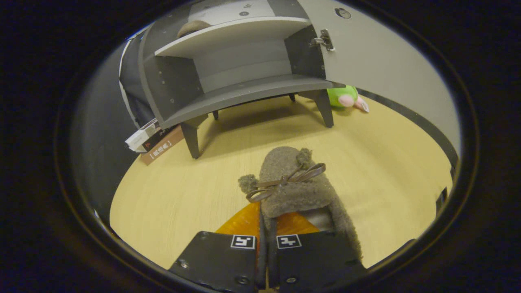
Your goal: Open the shoe cabinet door, grab the shoes and put them into the shoe cabinet, then close the shoe cabinet door.
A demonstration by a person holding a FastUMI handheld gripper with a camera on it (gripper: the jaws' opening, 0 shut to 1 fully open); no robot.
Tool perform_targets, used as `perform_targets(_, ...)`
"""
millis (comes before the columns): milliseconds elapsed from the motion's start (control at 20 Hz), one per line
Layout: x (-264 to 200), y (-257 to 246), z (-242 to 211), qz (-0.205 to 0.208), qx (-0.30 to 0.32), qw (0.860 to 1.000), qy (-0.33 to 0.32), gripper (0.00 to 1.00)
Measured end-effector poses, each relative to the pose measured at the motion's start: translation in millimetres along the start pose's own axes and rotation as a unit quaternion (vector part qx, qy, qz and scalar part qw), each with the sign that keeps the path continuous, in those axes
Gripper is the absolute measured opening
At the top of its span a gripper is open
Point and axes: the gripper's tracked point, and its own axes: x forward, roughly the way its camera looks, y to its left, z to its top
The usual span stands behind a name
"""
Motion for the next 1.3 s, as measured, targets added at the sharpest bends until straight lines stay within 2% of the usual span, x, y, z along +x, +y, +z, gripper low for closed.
perform_targets(150,-6.8,1.0,2.8,0.011,-0.003,1.0,-0.009,0.06)
perform_targets(500,-61.8,7.3,42.5,0.014,-0.045,0.994,-0.102,0.06)
perform_targets(750,-117.8,32.3,86.8,0.031,-0.083,0.983,-0.162,0.06)
perform_targets(950,-148.7,43.6,130.5,0.028,-0.099,0.975,-0.197,0.06)
perform_targets(1300,-197.3,66.4,215.8,0.053,-0.069,0.967,-0.239,0.05)
